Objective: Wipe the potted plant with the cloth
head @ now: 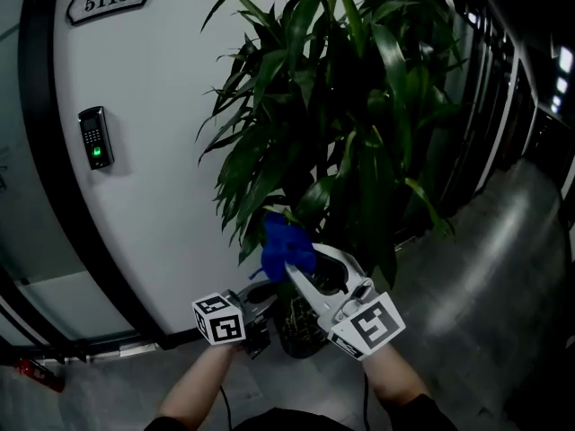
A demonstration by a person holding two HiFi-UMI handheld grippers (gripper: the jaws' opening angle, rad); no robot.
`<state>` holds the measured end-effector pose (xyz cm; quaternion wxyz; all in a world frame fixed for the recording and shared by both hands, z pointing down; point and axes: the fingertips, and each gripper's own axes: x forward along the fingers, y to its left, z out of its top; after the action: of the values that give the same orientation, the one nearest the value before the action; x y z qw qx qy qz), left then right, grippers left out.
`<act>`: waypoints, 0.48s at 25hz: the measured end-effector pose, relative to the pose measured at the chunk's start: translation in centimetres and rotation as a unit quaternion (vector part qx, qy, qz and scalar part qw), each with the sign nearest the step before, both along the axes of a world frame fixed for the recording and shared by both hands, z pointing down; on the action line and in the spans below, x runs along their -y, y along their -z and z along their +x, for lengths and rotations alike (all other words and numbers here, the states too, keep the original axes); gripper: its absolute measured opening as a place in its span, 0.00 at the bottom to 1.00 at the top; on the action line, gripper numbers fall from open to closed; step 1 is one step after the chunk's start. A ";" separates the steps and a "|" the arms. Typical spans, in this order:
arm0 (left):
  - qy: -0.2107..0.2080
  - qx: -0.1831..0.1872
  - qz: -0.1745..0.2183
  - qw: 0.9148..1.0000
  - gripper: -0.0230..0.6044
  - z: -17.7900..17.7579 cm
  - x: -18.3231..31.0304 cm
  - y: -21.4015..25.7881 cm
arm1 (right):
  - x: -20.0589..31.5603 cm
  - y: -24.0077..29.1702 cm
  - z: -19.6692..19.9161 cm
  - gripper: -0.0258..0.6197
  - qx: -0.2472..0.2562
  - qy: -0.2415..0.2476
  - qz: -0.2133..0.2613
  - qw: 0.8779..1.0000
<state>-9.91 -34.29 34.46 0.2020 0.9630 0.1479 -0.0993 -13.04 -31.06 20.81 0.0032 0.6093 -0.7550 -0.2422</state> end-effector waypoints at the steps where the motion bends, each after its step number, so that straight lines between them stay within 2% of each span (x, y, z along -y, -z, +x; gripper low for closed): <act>1: -0.017 -0.007 0.005 1.000 0.13 -0.2 -0.6 0.5 | 0.0 -0.1 0.0 0.21 0.001 0.002 0.000 1.000; 6: -0.092 -0.070 0.012 0.993 0.13 -2.1 -3.0 1.9 | -0.4 -1.5 0.2 0.21 0.026 0.018 -0.010 0.999; 10: -0.127 -0.104 0.016 0.986 0.29 -2.8 -4.5 2.8 | -0.4 -3.0 0.0 0.21 0.026 0.026 -0.026 0.999; 12: -0.137 -0.110 0.027 0.984 0.33 -3.2 -5.2 3.1 | -0.6 -3.6 -0.4 0.21 0.026 0.027 -0.037 0.999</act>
<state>-13.09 -29.10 31.33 0.1703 0.9219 0.3023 -0.1723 -13.39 -30.43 24.40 0.0002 0.5944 -0.7794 -0.1981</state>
